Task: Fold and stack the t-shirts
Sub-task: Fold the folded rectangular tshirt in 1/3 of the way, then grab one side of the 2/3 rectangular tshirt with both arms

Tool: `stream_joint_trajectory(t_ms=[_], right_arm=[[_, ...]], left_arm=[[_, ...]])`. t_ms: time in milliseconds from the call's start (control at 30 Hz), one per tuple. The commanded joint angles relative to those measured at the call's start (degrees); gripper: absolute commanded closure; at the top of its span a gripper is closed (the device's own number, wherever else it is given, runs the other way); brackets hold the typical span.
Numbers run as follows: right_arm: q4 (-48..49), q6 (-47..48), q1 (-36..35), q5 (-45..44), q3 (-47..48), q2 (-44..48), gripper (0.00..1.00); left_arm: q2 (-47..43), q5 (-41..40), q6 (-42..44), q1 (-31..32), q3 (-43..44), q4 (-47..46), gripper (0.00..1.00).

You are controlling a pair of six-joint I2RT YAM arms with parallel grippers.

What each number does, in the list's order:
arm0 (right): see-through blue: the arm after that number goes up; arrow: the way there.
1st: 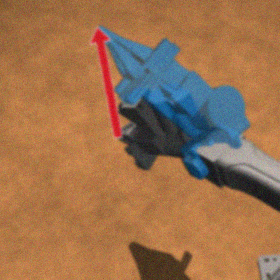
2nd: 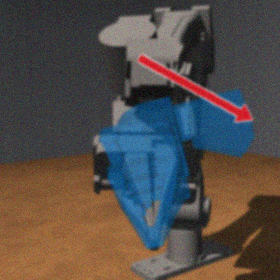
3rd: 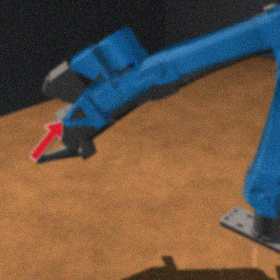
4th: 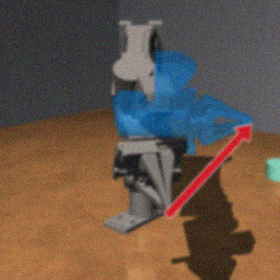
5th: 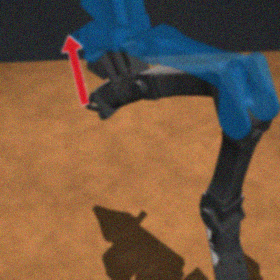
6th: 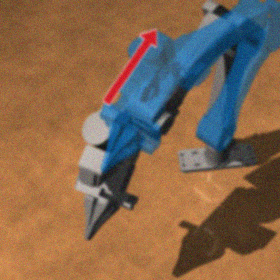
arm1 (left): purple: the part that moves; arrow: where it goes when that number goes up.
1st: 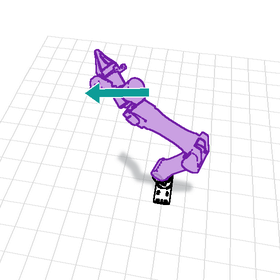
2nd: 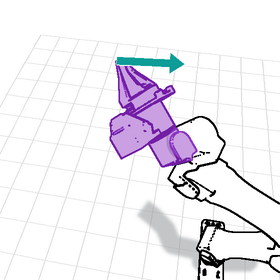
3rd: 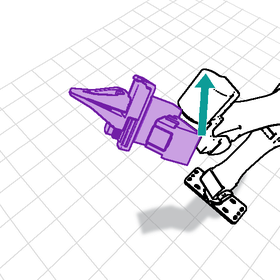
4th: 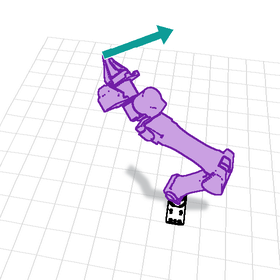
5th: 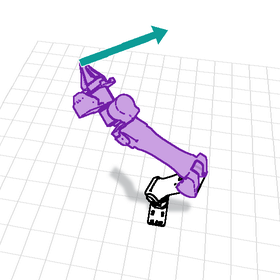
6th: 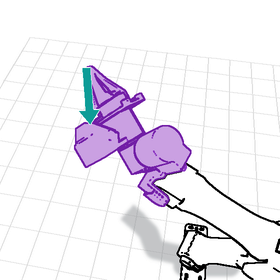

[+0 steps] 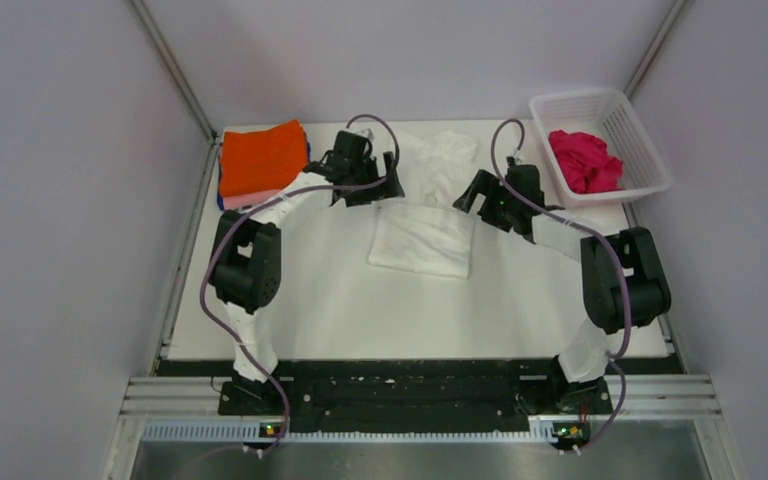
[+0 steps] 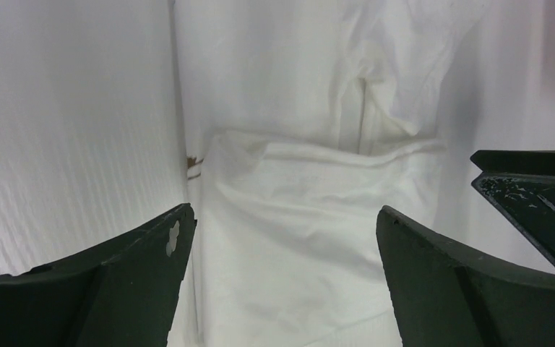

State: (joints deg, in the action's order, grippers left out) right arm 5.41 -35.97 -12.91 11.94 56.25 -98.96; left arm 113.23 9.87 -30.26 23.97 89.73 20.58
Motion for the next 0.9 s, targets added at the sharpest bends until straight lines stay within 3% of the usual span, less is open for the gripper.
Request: stream_joint_trajectory(t_ms=[0,167,300,533,667,733,800,833,867], right_arm=[[0.82,-0.05,-0.73,0.77,-7.64,10.37,0.01],[-4.28,-1.59,-5.52,-3.04,-16.56,18.92,0.01],[-8.31,-1.7,-8.73,-3.65,-21.65,22.61,0.06],[-5.94,-5.04,-10.8,-2.34,-27.35,24.14,0.35],[-2.98,-4.85,-11.59,-2.62,-28.14,23.21,0.43],[-2.27,-4.86,-11.62,-2.75,-28.17,22.31,0.48],[-1.61,-4.67,-11.8,-2.67,-28.08,21.18,0.53],[-1.13,-4.64,-11.93,-2.94,-27.99,20.48,0.55],[-0.43,-4.51,-12.03,-3.28,-28.12,19.89,0.56]], left_arm=[[-10.64,2.4,-3.06,-0.06,-12.2,-1.74,0.01],[-17.72,4.65,-6.15,-0.06,-26.38,-4.25,0.02],[-18.59,5.01,-7.24,-0.06,-32.46,-5.27,0.13],[-14.49,7.86,-9.11,-0.08,-34.73,-10.14,0.39],[-11.42,8.23,-9.3,-0.05,-33.31,-10.83,0.43],[-10.36,8.72,-9.33,-0.06,-32.72,-11.2,0.56],[-9.62,9.05,-9.35,-0.06,-32.37,-11.39,0.9],[-9.4,8.82,-9.55,-0.06,-32.34,-11.25,0.99],[-9.31,8.53,-9.52,-0.06,-32.41,-11.2,1.0]])
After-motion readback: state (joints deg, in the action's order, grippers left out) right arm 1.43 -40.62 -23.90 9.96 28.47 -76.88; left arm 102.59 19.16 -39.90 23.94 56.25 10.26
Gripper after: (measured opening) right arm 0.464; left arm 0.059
